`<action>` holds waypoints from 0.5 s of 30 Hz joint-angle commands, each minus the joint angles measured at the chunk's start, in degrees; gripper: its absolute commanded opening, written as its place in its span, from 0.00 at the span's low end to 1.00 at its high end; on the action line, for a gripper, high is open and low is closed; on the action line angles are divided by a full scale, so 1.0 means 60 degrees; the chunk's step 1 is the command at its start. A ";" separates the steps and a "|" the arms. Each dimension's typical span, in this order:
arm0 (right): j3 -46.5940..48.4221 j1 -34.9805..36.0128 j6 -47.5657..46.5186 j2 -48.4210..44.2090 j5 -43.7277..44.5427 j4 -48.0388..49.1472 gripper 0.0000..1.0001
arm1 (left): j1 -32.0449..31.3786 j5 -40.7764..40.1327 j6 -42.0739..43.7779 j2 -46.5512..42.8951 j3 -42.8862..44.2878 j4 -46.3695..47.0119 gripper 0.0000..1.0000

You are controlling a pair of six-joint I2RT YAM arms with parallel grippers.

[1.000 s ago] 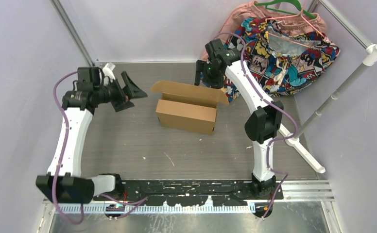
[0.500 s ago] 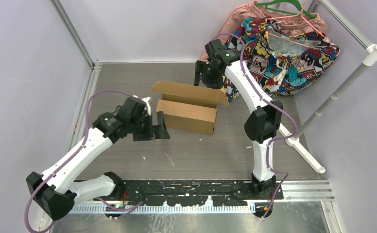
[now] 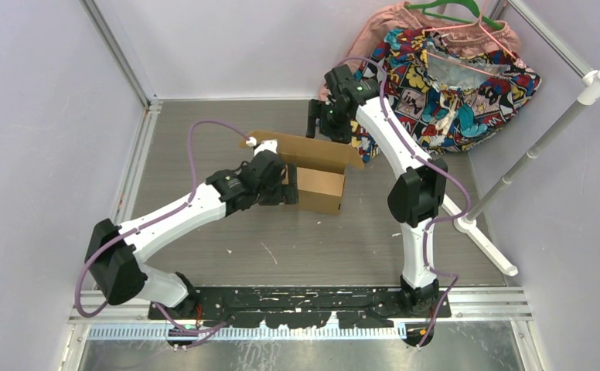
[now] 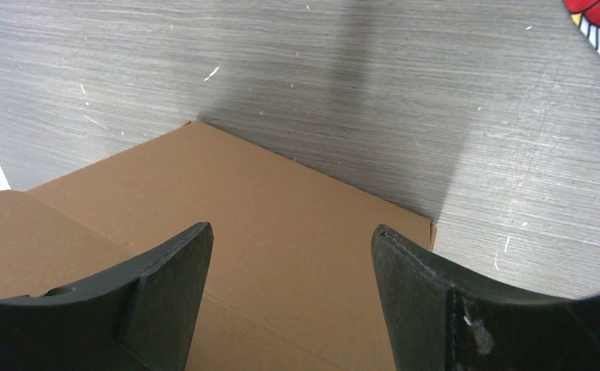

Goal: Fold the paper box
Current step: Close the paper box at the center of the board.

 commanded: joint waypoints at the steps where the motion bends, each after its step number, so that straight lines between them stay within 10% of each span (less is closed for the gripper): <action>1: -0.0162 -0.0003 -0.0147 -0.0431 -0.0568 0.0208 0.80 | -0.0033 -0.0846 -0.0116 0.0270 0.0742 0.0828 1.00; 15: -0.1304 0.0342 -0.0237 -0.1040 -0.1145 0.0541 0.78 | -0.0033 -0.1333 -0.0223 0.1329 0.1973 0.0516 1.00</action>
